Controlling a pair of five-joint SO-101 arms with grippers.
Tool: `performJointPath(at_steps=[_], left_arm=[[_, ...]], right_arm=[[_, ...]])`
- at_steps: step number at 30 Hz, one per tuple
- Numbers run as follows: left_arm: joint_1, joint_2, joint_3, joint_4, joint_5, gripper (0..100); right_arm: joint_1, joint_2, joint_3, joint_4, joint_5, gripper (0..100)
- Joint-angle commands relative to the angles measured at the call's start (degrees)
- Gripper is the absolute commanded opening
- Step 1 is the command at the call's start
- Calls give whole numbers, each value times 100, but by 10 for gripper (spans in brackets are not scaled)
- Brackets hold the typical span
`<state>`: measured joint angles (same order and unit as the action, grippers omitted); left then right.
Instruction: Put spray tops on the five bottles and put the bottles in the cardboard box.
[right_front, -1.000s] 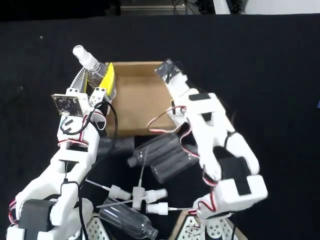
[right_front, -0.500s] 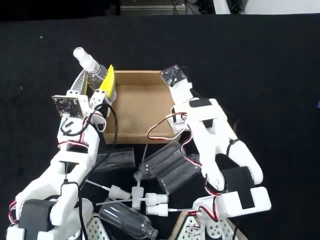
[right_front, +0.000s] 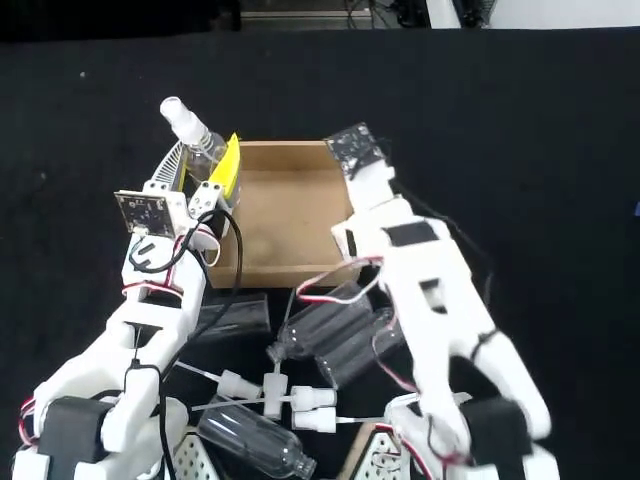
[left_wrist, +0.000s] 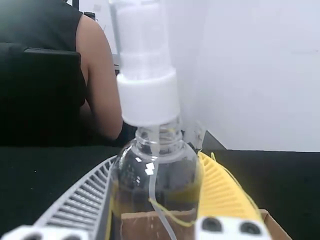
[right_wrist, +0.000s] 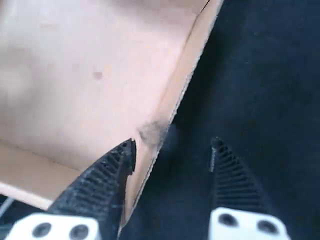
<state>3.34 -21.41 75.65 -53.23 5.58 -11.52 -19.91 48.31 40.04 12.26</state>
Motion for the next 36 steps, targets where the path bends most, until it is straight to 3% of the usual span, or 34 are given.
performJointPath(at_steps=[1,9,19,27,36], left_arm=[[84,-44,-268,-123,53,36],[136,132,-743,-105,53,36],[312,2365,-1921,-158,9,36],[295,2760,-1569,-1785,0,36],[-66,3763,-2193,-1785,0,36]], right_arm=[[510,-892,382,-765,-475,219],[1257,-963,664,-1503,-1187,219],[1547,-963,989,-2084,-1363,219],[1556,-963,989,-2075,-1363,219],[1556,-963,989,-2066,-1363,219]])
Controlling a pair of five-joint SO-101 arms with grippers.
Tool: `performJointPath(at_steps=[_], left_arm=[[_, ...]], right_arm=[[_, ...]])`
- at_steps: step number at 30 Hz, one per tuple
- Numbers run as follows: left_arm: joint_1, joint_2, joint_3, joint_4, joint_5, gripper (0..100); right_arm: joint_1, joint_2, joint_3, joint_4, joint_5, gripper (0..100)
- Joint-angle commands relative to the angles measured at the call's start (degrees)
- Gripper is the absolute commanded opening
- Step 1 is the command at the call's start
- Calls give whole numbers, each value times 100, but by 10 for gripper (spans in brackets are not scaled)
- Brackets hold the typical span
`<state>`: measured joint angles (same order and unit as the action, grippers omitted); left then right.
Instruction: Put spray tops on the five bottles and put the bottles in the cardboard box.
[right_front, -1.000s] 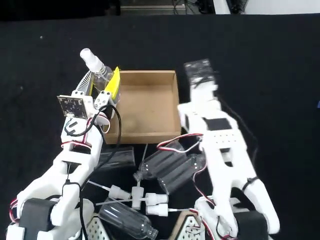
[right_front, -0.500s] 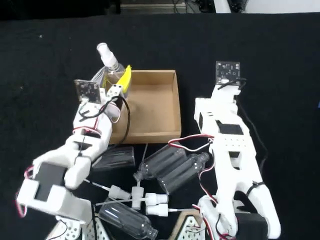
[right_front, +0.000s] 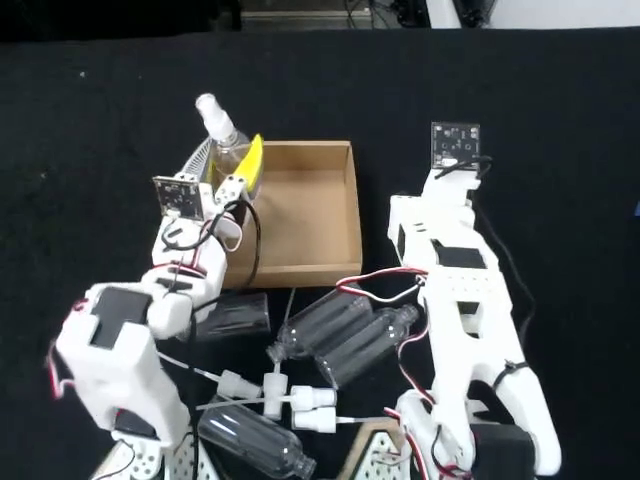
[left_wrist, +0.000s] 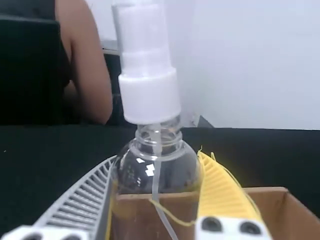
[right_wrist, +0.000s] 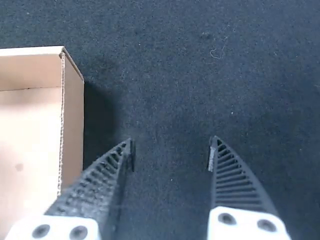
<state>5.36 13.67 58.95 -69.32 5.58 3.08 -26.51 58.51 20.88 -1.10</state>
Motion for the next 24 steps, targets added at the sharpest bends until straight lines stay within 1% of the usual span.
performJointPath(at_steps=[1,7,16,21,24], left_arm=[[-303,369,-593,-193,0,36],[-154,721,-743,-202,0,36],[-101,747,-734,-167,-26,41],[-13,747,-716,-167,-800,41],[22,747,-673,-167,-949,41]], right_arm=[[97,-303,-31,-158,-26,219],[70,-303,-31,-141,-26,219],[70,-303,-31,-132,-26,219],[70,-303,-31,-132,-26,219],[70,-303,-31,-132,-26,219]])
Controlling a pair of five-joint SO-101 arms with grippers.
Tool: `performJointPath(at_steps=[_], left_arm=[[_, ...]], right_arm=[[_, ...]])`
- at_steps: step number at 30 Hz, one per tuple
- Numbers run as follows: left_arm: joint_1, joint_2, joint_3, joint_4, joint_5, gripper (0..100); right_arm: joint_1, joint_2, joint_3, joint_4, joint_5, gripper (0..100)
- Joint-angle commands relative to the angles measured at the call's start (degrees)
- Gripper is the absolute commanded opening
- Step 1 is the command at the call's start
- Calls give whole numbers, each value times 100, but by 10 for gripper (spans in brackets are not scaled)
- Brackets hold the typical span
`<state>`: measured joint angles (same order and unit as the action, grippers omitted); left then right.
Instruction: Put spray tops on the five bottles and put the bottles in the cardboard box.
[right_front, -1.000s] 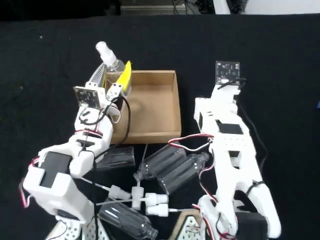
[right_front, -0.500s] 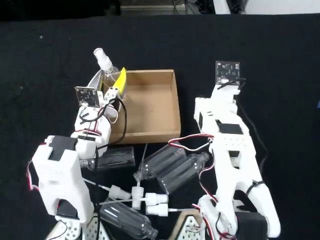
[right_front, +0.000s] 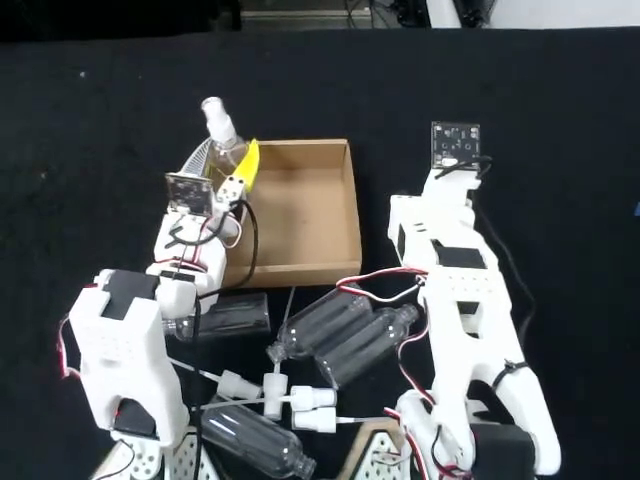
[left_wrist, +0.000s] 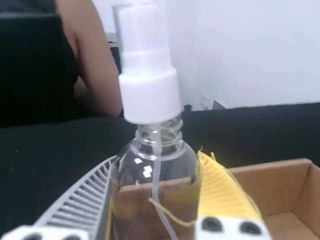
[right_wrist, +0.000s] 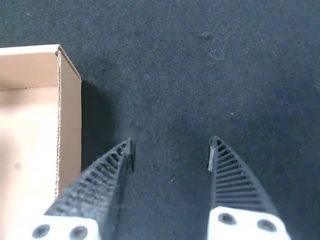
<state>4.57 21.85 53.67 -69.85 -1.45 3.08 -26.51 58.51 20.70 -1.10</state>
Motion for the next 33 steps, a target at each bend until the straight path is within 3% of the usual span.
performJointPath(at_steps=[1,6,12,19,27,33], left_arm=[[101,-70,-145,-132,-264,41],[75,-70,-136,-149,-255,41],[84,-141,-136,-237,9,41],[207,-475,760,-1960,-343,41],[-180,-1055,1015,-1486,-290,40],[-84,-1521,1209,-1160,-290,37]], right_arm=[[70,-303,-31,-114,-26,219],[-18,-312,-48,0,-26,219],[-413,-532,-637,1204,-35,219],[-1178,-593,-716,1582,-18,222],[-1495,57,-673,1125,-26,222],[-1582,681,-725,677,9,219]])
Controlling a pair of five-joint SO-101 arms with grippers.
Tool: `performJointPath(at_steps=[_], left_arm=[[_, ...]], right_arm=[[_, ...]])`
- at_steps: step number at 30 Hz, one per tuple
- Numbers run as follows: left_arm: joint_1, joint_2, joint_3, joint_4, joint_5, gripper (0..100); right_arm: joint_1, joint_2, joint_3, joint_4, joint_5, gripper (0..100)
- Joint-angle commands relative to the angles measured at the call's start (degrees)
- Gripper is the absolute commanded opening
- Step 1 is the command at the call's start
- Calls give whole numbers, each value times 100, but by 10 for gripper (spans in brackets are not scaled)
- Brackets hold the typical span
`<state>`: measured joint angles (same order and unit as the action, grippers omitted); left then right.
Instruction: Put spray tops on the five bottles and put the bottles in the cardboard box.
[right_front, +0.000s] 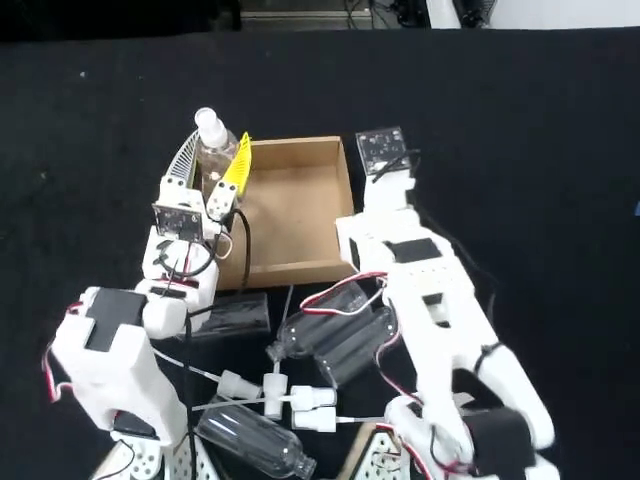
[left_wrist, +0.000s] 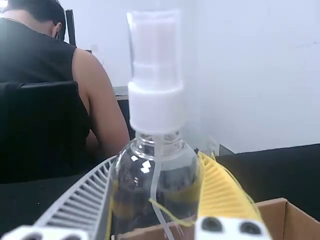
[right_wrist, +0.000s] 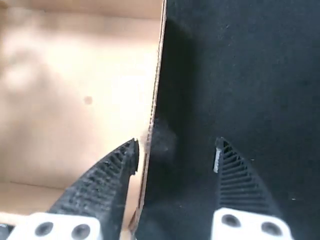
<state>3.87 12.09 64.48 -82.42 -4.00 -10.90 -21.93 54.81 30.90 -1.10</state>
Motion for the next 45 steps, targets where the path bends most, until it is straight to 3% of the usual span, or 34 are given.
performJointPath(at_steps=[1,4,7,8,16,27,35,40,45], left_arm=[[-13,-615,163,97,-35,37],[22,-756,251,97,-35,37],[4,-756,251,97,-35,37],[-13,-756,251,97,-35,37],[-22,-756,259,105,-35,37],[145,-800,532,97,-35,36],[180,-765,532,105,-35,37],[189,-765,523,237,-35,40],[163,-800,479,633,659,40]], right_arm=[[-237,295,-356,-369,18,219],[-404,462,-409,-360,53,194],[-448,585,-435,-220,422,21],[-431,593,-453,-44,492,8],[-316,312,-655,1354,1222,10],[-79,-848,136,1415,2796,10],[-88,-963,259,1204,2620,20],[-132,-1051,-330,1688,1908,205],[-105,-1341,-1226,2488,1688,198]])
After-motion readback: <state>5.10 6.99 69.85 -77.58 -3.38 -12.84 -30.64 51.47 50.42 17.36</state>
